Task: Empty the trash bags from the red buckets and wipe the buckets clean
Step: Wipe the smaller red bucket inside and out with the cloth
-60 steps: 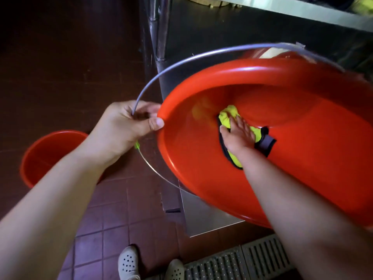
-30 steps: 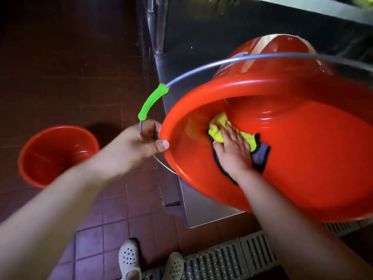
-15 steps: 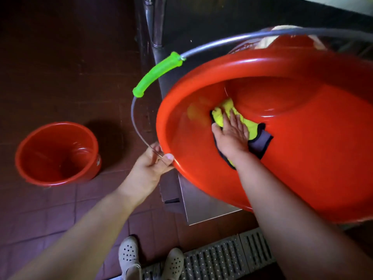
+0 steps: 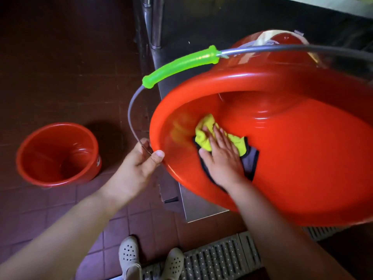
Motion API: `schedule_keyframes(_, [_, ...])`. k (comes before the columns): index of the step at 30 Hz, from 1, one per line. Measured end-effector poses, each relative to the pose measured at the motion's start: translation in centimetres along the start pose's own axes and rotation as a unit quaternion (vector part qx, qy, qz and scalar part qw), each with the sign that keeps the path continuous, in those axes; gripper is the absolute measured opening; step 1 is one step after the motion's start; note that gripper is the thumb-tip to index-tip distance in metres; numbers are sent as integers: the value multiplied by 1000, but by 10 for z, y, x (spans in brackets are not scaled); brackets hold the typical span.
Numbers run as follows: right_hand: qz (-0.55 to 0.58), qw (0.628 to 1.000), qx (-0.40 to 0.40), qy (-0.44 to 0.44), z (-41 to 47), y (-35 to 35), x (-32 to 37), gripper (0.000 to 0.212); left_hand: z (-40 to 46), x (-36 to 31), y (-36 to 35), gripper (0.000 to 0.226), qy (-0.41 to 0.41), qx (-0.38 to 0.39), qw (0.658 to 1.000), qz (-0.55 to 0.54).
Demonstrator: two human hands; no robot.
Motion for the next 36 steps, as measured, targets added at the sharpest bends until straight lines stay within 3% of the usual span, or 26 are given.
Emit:
schedule_keyframes(5, [-64,992,33,-108,68,0,-62,60,11,-30,11,24,-52,-5,996,72])
schedule_keyframes(7, [-72,989,26,-126,80,-2,-63,61,15,-34,14,21,-66,-34,996,49])
schedule_keyframes(10, [-68,987,16,-145,84,-5,-61,61,14,-27,8,20,-60,-59,996,2])
schedule_keyframes(15, [-2,987,27,-159,72,-4,-48,60,5,16,-26,21,-19,-15,999,34])
schedule_keyframes(17, [24,990,1,-141,53,-1,-24,59,5,20,-28,23,-24,-24,996,86])
schedule_keyframes(22, [56,998,-37,7,-42,2,55,63,2,21,-17,28,-29,-84,988,127])
schedule_keyframes(27, [75,994,-21,72,-66,-1,60,64,-8,8,-17,25,-59,-73,981,170])
schedule_keyframes(31, [73,996,-46,20,-24,6,31,62,-3,-25,-12,21,-104,-51,967,228])
schedule_keyframes(36, [4,996,-2,-87,42,-1,-34,58,3,-51,-1,24,-107,3,952,287])
Point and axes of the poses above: each hand's wrist, its own z-axis towards the middle knuckle, its own y-axis out of the back of the hand, x = y × z, the point moved 8 cm from there along z, towards the middle knuckle, and after that the axes turned 5 degrees about -z, right-handed, at the moved point
